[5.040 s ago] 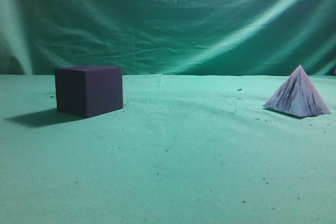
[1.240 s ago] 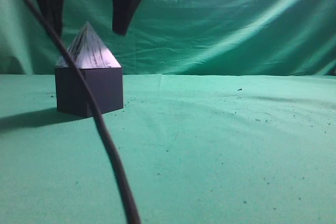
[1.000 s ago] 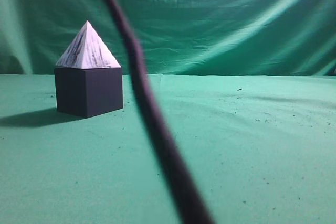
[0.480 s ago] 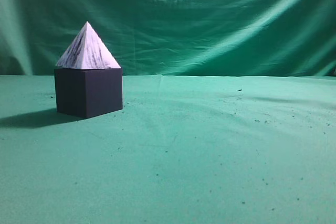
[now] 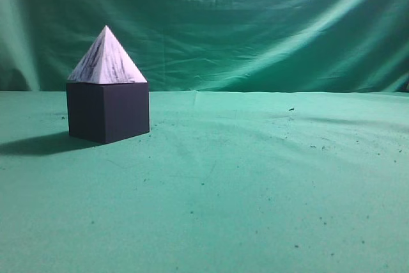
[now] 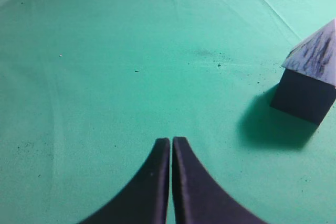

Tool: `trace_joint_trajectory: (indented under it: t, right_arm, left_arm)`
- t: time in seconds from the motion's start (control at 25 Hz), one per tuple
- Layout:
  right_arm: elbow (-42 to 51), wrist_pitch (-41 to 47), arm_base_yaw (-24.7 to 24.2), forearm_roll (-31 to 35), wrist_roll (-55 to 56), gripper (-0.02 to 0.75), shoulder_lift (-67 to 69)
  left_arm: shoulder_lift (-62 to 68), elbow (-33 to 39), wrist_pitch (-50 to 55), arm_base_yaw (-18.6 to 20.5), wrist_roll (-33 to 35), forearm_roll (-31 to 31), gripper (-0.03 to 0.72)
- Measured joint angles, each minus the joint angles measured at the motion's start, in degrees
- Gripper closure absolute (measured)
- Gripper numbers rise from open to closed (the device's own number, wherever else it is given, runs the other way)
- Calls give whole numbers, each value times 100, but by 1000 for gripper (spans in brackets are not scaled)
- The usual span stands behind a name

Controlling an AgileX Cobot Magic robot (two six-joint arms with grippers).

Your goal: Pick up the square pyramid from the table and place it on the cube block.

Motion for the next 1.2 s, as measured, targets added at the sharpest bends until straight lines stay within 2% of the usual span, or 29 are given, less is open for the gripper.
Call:
trace_joint_trajectory:
  t: [0.08, 0.2, 0.48, 0.68, 0.8, 1.0, 1.08, 1.2]
  right_arm:
    - [626, -476, 0, 199, 0, 738, -624]
    - [1253, -657, 0, 461, 10, 738, -1437]
    - [1463, -720, 0, 475, -62, 738, -2465]
    - [1791, -1004, -50, 384, -830, 738, -2767]
    - [2380, -1626, -561, 409, -1026, 738, -3133]
    - [3862, -3018, -2055, 508, -1051, 738, -4057]
    - [4465, -3506, -2513, 529, -1051, 738, -4547]
    - [5297, -3776, -3250, 673, -1051, 738, -5282]
  left_arm:
    - [0, 0, 0, 0, 0, 0, 688]
    - [0, 0, 0, 0, 0, 0, 688]
    - [0, 0, 0, 0, 0, 0, 688]
    - [0, 0, 0, 0, 0, 0, 688]
    - [0, 0, 0, 0, 0, 0, 688]
    - [0, 0, 0, 0, 0, 0, 688]
    - [0, 0, 0, 0, 0, 0, 688]
    - [0, 0, 0, 0, 0, 0, 688]
